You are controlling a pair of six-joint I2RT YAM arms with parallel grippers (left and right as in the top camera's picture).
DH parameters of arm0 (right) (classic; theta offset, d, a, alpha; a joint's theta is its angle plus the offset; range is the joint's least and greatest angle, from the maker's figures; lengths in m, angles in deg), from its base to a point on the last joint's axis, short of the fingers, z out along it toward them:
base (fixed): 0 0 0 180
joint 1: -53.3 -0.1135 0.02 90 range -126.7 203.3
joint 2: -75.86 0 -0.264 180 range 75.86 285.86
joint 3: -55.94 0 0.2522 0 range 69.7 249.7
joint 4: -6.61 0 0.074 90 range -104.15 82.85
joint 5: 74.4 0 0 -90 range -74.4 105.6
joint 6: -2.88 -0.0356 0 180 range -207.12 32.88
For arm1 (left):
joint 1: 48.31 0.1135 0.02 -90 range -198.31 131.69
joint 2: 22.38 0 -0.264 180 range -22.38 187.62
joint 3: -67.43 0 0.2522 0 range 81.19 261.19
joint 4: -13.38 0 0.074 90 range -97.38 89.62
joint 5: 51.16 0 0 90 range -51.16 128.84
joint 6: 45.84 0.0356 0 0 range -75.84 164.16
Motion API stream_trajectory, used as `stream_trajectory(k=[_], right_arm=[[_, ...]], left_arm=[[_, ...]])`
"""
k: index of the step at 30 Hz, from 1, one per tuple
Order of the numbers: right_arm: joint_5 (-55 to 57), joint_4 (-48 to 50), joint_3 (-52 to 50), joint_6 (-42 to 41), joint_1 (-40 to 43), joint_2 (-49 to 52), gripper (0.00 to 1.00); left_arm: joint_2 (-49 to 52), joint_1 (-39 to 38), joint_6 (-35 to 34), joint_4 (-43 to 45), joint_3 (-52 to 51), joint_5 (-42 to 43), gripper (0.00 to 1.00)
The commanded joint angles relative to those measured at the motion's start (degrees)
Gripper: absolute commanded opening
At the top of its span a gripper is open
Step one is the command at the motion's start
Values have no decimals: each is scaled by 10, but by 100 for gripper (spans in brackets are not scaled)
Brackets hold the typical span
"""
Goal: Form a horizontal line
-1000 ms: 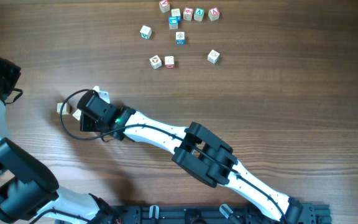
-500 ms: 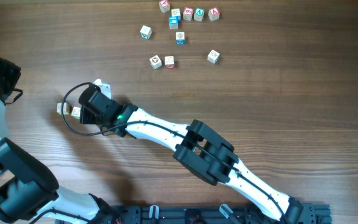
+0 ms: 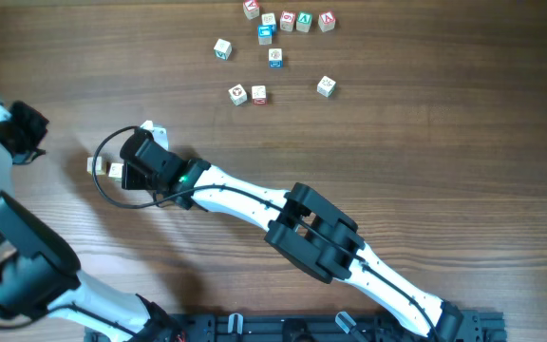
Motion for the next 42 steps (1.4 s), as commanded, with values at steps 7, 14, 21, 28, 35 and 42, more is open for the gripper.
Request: stream_trajectory(k=[7,14,21,28,35,42], right_arm=[[-27,-1,9,40,6,17,5],[-42,-14,9,46,17,17,5],[-49,-14,9,56,19,17,5],[-49,-14,9,56,19,17,5],[-80,-12,9,92,19,14,5],[-51,-128,9,172,23,-57,5]], left_arm=[[60,0,33,-67,-3,2,4],[60,0,49,-139,-3,2,4],[60,-1,119,-145,-3,4,4],[60,-1,151,-147,-3,30,4],[60,-1,168,-147,-3,35,4],[60,-1,167,-141,-3,37,4]])
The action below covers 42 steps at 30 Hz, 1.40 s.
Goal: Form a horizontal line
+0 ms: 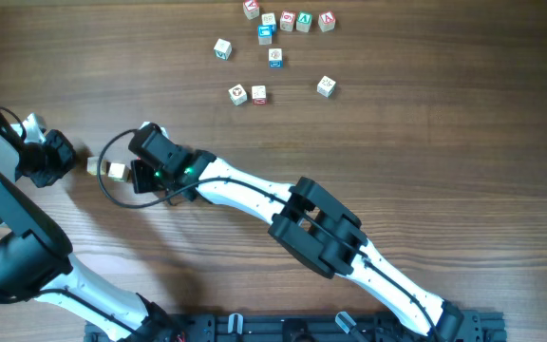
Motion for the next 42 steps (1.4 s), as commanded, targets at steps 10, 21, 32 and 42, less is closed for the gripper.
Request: stream_trajectory(k=[10,21,32,42], right_arm=[[82,-188,9,52,56,-132,7],[19,-204,9,78,152,-126,16],[48,-138,-22,221,152,-109,5],[-81,-76,-26,296,151,-70,5]], left_arm=[[0,-1,13,6,-1,40,4],[0,-1,-5,12,-1,51,4],[0,-1,-4,5,-1,50,4],[0,-1,0,-32,-1,50,4]])
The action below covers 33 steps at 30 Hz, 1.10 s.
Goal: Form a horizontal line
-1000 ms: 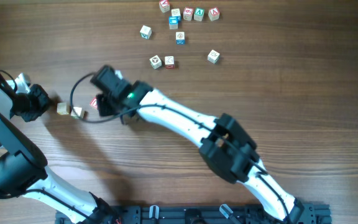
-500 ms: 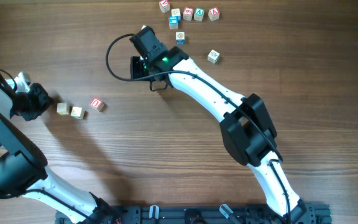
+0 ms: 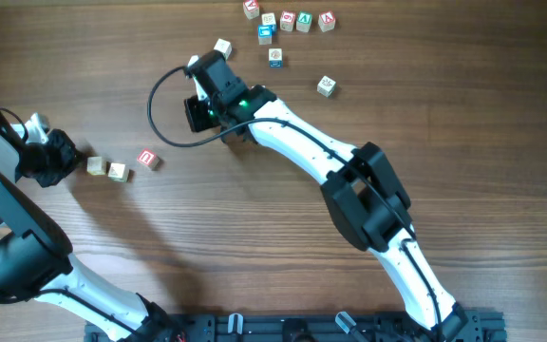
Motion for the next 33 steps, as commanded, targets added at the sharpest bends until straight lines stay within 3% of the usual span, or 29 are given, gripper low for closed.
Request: stream_trajectory(k=[1,16,26,33], right_arm=[[-76,4,-6,61,0,14,5],[-238,65,-6,78,-3,56,5],[-262,97,-6,73,-17,68,5],[-211,116,-6,55,-32,73,5]], left_arm=[[0,-1,0,-14,-1,8,4],[0,-1,0,-16,-1,-46,4],[0,-1,0,-14,-1,-46,4],[0,-1,0,-14,-1,-46,4]])
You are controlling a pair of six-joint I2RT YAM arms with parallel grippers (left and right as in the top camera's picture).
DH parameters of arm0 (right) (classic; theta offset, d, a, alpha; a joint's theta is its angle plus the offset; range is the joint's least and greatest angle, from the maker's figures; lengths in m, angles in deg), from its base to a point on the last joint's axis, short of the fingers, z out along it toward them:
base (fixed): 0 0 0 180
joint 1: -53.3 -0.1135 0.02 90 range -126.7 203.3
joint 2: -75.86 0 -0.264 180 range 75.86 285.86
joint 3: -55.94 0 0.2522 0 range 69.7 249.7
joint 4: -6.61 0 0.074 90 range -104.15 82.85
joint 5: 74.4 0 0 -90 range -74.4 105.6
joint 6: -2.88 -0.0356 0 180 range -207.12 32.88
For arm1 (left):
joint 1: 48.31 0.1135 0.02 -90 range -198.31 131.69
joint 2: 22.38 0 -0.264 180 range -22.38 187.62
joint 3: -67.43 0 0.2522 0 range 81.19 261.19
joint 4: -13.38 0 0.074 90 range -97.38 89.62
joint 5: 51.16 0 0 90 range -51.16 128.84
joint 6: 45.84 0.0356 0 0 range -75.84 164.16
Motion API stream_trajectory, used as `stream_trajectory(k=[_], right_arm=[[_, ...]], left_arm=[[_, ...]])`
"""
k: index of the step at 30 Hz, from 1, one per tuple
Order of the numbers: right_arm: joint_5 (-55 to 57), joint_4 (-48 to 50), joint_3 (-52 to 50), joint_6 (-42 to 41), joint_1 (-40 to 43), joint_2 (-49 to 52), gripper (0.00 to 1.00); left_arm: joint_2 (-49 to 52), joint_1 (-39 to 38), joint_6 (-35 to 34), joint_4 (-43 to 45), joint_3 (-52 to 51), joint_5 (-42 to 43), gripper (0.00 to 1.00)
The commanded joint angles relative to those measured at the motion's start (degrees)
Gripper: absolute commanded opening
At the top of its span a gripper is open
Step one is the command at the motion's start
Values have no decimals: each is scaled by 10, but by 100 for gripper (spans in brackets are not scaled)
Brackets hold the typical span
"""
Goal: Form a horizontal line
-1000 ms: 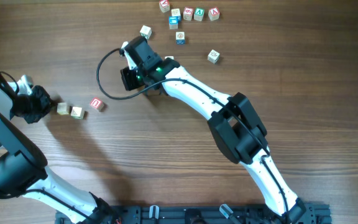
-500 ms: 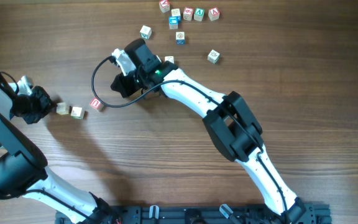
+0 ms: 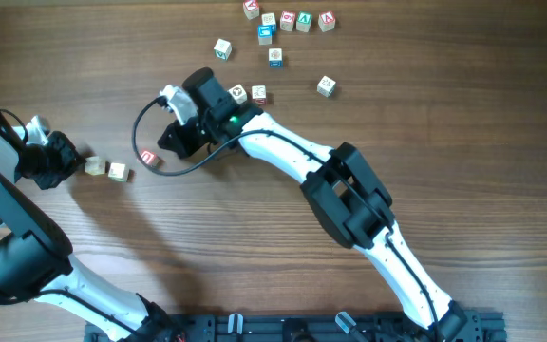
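Three blocks lie in a short run at the left: two beige ones [image 3: 95,166] [image 3: 117,172] touching, and a red-lettered block [image 3: 147,158] a little apart to their right and slightly higher. My right gripper [image 3: 167,141] hangs just right of the red-lettered block, its fingers dark against the arm, so their spacing is unclear. My left gripper [image 3: 63,160] sits just left of the first beige block, with its jaws also unreadable.
Loose blocks lie further back: a pair [image 3: 238,93] [image 3: 258,93] beside the right wrist, singles [image 3: 221,47] [image 3: 326,85] [image 3: 274,58] and a row along the far edge [image 3: 287,21]. The right arm's cable [image 3: 141,142] loops over the red-lettered block's area.
My right gripper moved from over the pair of blocks at the back down and left, to beside the red-lettered block. The pair shows again, unmoved. The left arm stayed put.
My right gripper first covered the spot beside the beige blocks, while the left arm stood far off. The left gripper then came up to the beige blocks. Later the right gripper was away at the back, with the red-lettered block lying beside the beige pair. Now it is back there.
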Motion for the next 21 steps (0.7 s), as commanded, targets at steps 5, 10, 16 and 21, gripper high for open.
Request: stream_trajectory(k=[5,10,16,21], right_arm=[[17,26,-3,-34,-9,29,5],[23,33,-3,-40,-9,32,5],[30,32,-3,-45,-9,32,5],[35,35,-3,-45,-9,32,5]], left_arm=[[2,-1,0,-3,-1,-28,4],[2,-1,0,-3,-1,-27,4],[-3,3,0,3,2,-27,4],[-23,11,-1,4,20,-28,4]])
